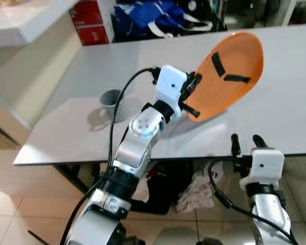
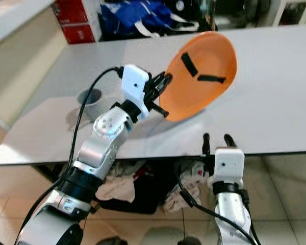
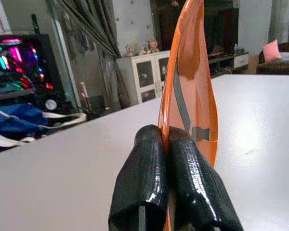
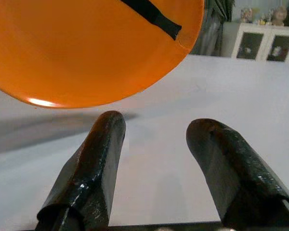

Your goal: Setting the table

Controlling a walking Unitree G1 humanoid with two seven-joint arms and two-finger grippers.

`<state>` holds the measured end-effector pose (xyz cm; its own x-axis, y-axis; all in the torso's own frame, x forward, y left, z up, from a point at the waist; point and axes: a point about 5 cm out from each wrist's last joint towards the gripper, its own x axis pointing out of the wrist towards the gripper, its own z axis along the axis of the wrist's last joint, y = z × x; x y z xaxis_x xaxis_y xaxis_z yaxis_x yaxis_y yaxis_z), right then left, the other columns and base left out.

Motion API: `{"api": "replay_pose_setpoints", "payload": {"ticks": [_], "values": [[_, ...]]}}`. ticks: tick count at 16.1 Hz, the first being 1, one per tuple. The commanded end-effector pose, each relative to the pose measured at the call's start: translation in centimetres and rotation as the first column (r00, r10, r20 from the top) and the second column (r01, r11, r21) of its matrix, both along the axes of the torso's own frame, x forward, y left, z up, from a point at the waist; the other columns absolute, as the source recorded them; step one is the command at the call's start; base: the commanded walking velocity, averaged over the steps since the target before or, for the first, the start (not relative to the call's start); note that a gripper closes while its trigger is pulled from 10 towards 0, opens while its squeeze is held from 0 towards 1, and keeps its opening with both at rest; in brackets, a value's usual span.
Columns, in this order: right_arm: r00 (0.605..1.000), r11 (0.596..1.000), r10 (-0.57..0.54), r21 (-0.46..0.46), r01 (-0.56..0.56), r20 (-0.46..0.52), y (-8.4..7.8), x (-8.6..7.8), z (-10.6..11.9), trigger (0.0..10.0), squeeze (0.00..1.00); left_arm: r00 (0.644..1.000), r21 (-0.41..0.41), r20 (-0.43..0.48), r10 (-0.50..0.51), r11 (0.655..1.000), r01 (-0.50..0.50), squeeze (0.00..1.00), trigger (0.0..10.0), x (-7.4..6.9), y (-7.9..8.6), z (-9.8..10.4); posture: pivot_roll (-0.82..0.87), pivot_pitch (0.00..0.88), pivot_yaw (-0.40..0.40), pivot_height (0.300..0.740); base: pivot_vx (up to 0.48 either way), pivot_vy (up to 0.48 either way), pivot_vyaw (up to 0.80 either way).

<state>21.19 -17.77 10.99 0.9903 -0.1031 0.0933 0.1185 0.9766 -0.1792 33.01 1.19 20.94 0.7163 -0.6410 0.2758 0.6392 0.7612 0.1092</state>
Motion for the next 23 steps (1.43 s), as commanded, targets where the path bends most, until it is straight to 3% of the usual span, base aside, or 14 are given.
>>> {"api": "replay_pose_setpoints", "payload": {"ticks": [1, 11, 19, 23], "values": [[1.0, 1.0, 0.022, -0.005, -0.022, 0.011, 0.53, 0.23, 0.21, 10.0, 0.0, 0.999, -0.012, 0.048, -0.008, 1.0, 0.009, 0.0, 0.0, -0.19, 0.28, 0.85, -0.09, 0.0, 0.104, 0.707, 0.0, 0.0, 0.0], [1.0, 1.0, 0.014, -0.008, -0.014, 0.006, 0.55, -0.03, 0.07, 10.0, 0.0, 0.998, -0.002, 0.052, -0.019, 1.0, 0.019, 0.0, 0.0, -0.28, 0.1, 0.71, -0.09, 0.0, 0.106, 0.707, 0.0, -0.398, 0.71], [1.0, 1.0, 0.012, 0.0, -0.012, 0.011, 0.53, 0.04, 0.17, 10.0, 0.0, 0.999, -0.02, 0.049, -0.012, 1.0, 0.013, 0.0, 0.0, -0.02, 0.43, 0.82, -0.09, 0.0, 0.104, 0.707, 0.234, -0.375, 0.0], [1.0, 1.0, 0.016, -0.004, -0.016, 0.013, 0.52, 0.09, 0.25, 10.0, 0.0, 0.999, -0.029, 0.04, -0.009, 1.0, 0.011, 0.0, 0.0, 0.21, 0.59, 1.03, -0.09, 0.0, 0.103, 0.707, 0.0, 0.0, 0.0]]}}
